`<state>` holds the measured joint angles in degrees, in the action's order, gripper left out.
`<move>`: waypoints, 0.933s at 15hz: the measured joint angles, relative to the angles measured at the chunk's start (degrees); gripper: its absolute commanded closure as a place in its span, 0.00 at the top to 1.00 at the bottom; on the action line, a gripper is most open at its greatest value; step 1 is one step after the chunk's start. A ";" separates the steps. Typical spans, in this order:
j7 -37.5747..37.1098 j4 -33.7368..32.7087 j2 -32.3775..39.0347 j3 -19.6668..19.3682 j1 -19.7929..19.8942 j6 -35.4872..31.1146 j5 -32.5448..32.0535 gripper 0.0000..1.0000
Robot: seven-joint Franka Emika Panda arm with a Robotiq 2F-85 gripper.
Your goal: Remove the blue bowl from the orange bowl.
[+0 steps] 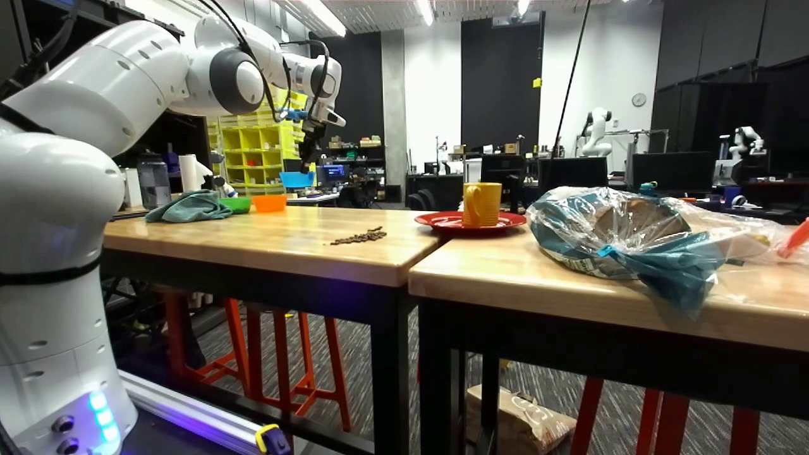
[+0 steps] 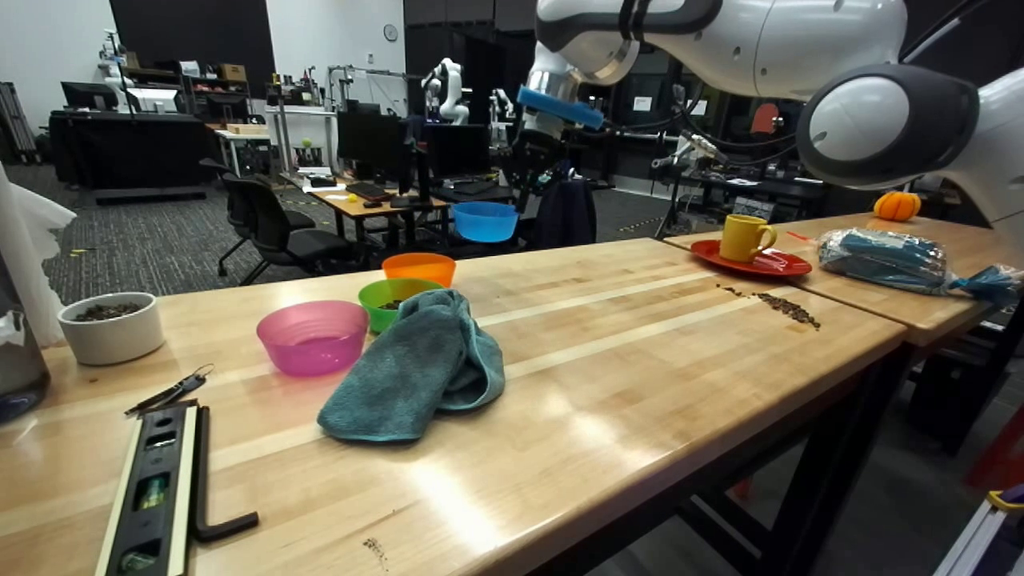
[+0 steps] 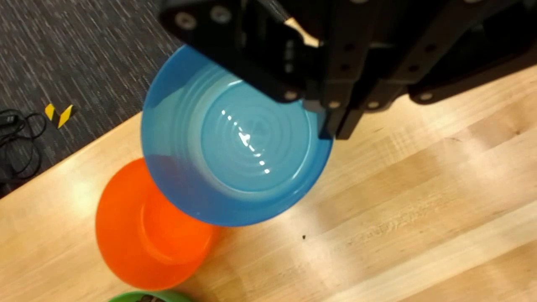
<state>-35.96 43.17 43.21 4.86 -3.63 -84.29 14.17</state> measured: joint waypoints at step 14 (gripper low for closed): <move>0.26 25.61 -9.19 -0.08 -0.25 -13.44 -0.12 0.01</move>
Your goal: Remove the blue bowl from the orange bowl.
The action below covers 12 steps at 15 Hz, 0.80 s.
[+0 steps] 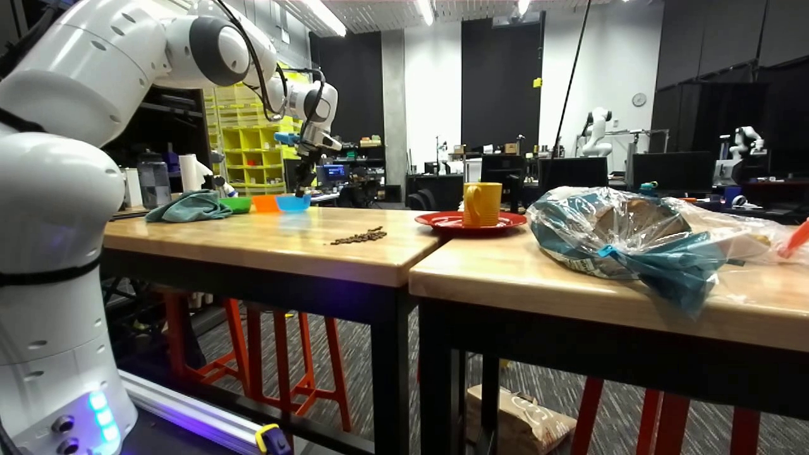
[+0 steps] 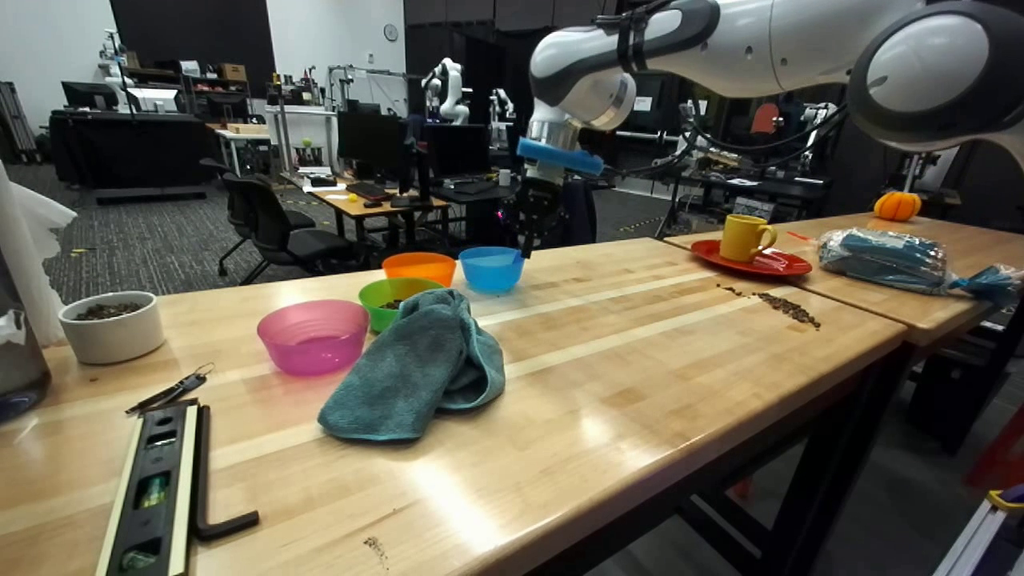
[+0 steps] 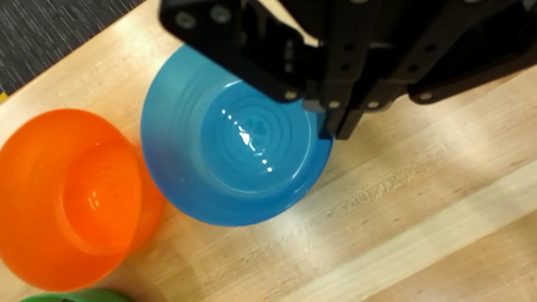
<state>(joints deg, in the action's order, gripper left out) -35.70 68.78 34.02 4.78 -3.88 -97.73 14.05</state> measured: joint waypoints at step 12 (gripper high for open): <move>0.65 18.11 -14.33 -0.63 -0.90 -9.88 0.01 0.80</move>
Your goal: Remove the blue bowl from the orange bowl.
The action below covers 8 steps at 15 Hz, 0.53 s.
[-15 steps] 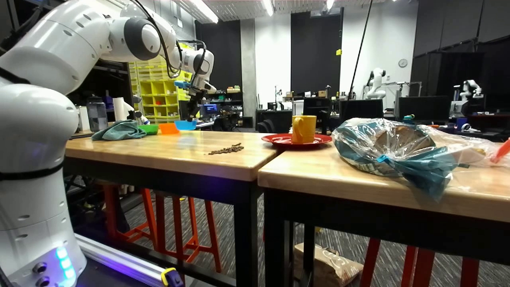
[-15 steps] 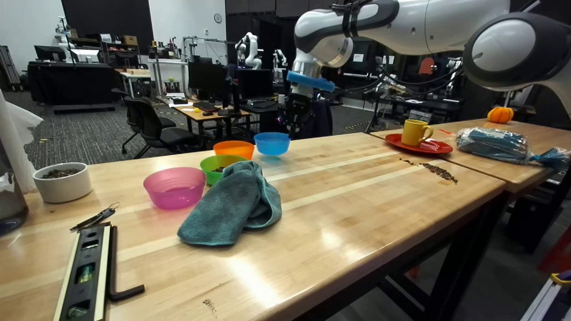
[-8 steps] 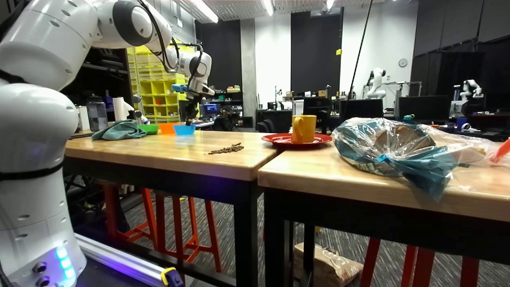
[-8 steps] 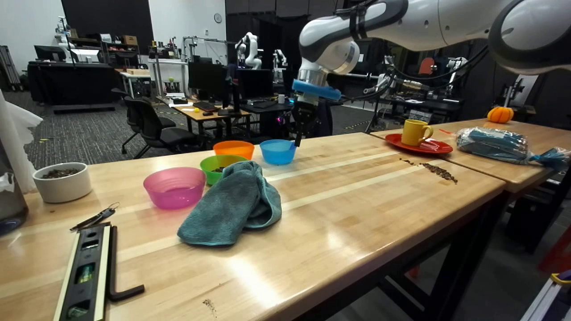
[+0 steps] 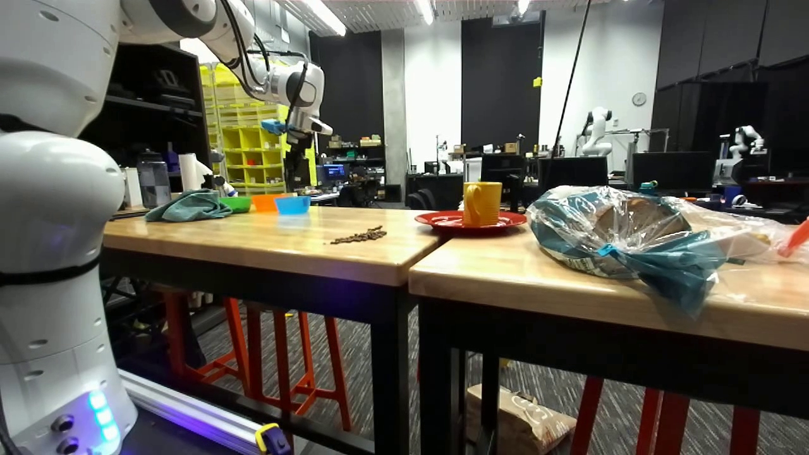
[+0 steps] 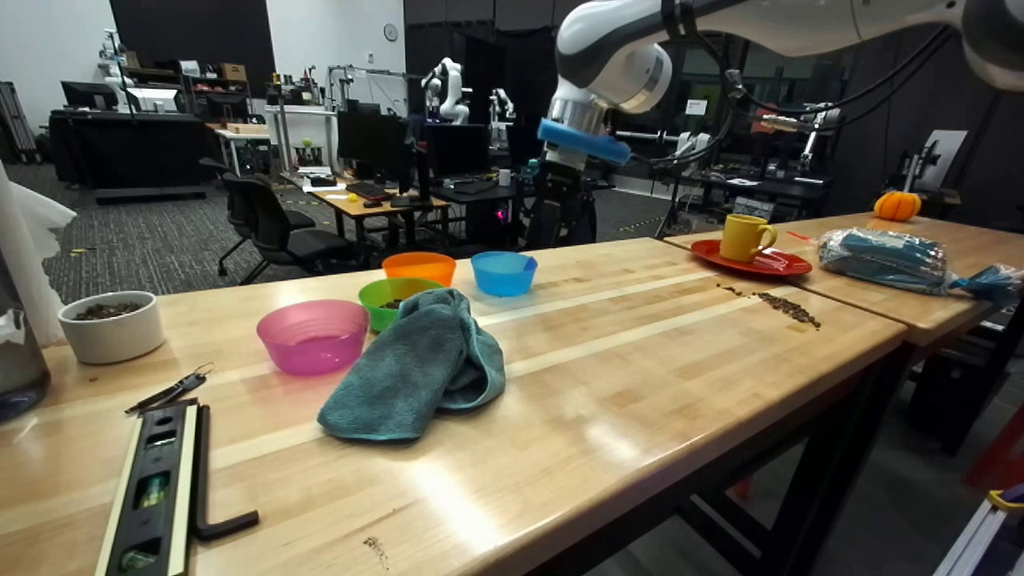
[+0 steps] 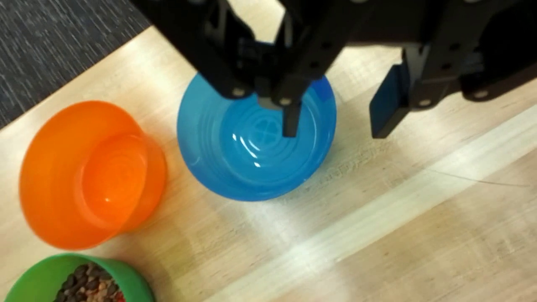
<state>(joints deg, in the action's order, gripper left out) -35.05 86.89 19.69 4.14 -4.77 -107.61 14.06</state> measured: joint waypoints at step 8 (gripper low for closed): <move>4.55 11.16 -12.56 0.65 -2.38 -2.80 -0.09 1.00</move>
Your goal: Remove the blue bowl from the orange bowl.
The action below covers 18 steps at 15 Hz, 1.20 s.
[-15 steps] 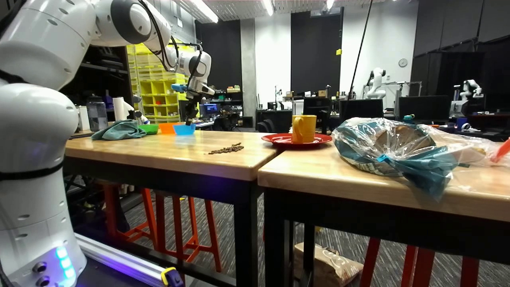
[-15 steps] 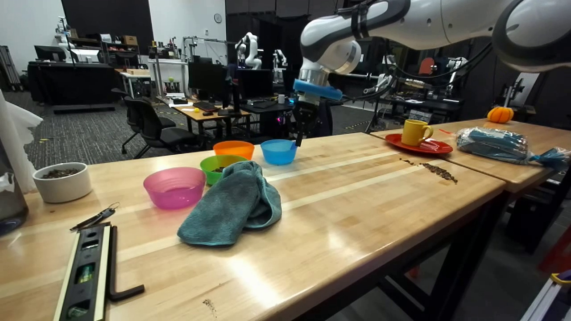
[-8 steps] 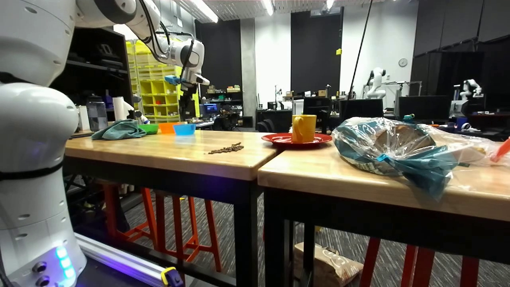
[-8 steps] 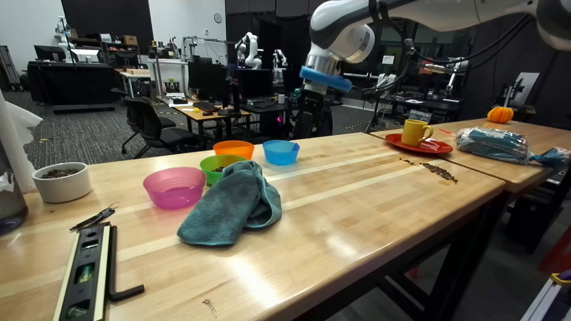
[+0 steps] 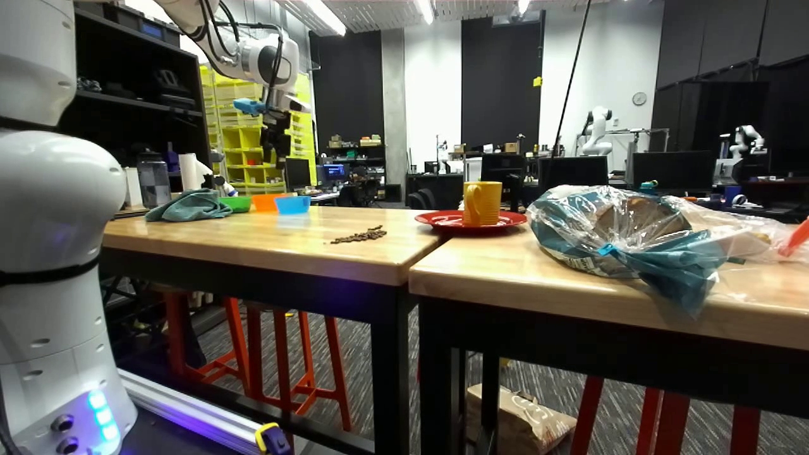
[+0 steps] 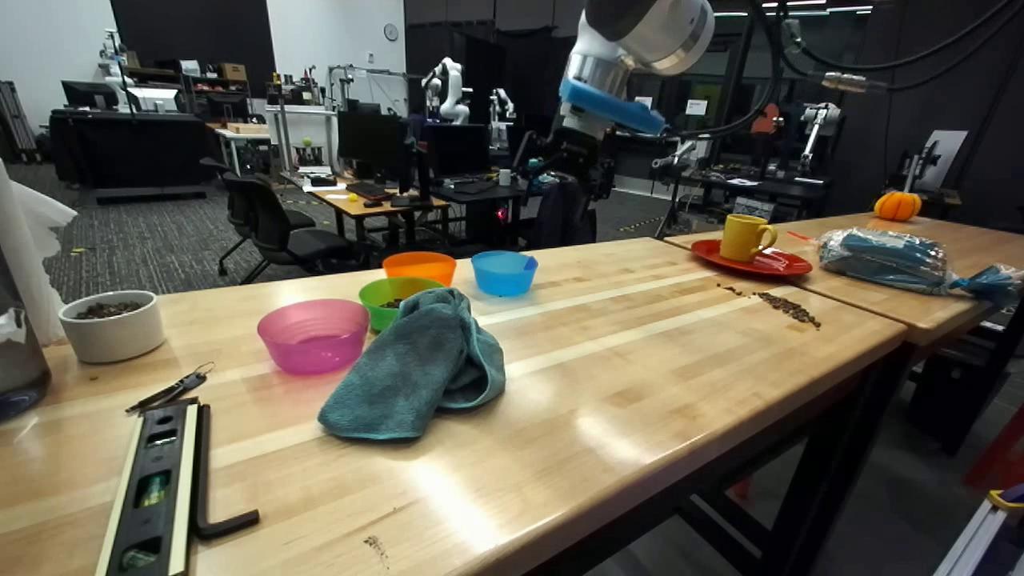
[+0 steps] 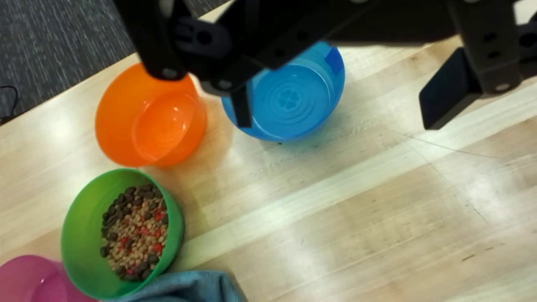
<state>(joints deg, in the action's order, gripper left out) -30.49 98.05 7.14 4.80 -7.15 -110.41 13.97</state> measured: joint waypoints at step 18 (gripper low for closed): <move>30.27 23.95 -26.10 0.77 -0.04 4.99 0.19 1.00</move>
<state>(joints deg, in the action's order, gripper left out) -0.23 122.00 -18.96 5.57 -7.19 -105.42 14.16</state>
